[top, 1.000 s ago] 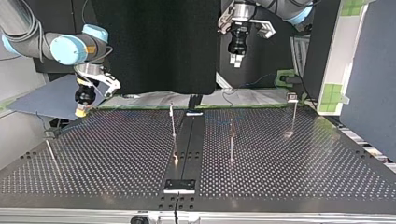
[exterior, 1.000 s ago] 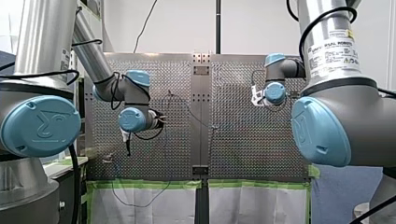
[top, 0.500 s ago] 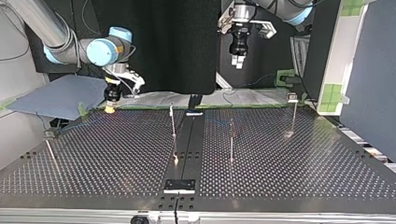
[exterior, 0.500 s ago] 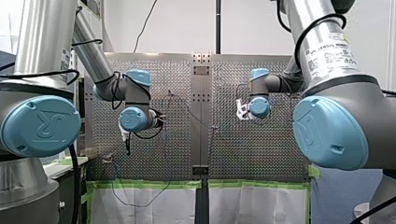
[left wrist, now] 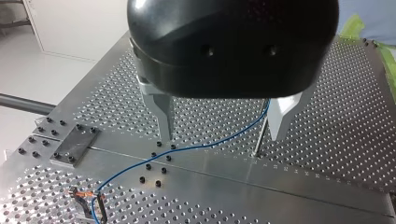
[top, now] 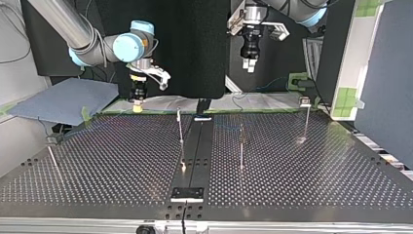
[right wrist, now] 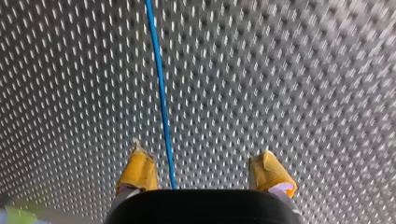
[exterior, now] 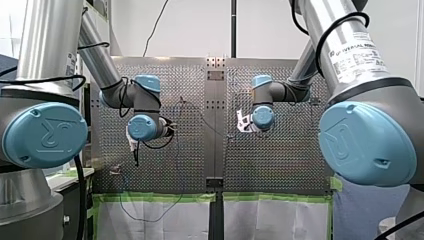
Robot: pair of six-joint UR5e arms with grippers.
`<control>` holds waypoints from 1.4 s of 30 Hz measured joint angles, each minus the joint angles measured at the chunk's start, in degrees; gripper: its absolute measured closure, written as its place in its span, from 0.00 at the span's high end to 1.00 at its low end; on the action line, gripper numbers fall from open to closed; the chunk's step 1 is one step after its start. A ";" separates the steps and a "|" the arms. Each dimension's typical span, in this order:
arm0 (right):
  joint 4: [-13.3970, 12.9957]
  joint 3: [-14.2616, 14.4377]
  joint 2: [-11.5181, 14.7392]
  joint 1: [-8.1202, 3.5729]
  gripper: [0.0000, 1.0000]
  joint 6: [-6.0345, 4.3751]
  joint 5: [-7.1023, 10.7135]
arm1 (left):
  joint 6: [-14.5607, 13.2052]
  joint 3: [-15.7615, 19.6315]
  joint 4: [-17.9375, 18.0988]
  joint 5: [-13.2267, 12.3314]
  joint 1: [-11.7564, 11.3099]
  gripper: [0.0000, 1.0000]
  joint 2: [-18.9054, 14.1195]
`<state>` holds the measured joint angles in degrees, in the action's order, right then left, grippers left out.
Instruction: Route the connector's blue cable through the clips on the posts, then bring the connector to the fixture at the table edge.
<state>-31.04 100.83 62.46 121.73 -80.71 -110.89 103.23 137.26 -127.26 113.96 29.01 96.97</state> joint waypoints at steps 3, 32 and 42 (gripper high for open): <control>0.52 0.02 0.00 1.67 0.98 -0.29 -0.52 | -0.05 0.00 -0.05 -0.07 -0.07 1.00 0.00; -2.46 7.60 -0.21 15.32 0.98 -2.43 -8.58 | 0.94 -0.42 -3.72 1.52 -1.49 1.00 0.00; -3.98 8.48 -0.22 17.65 0.98 -5.58 -7.05 | 1.96 -0.49 -8.41 4.16 -2.56 1.00 0.00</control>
<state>-35.02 109.31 62.24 139.38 -86.29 -117.94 105.20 136.78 -135.67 118.12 26.45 96.97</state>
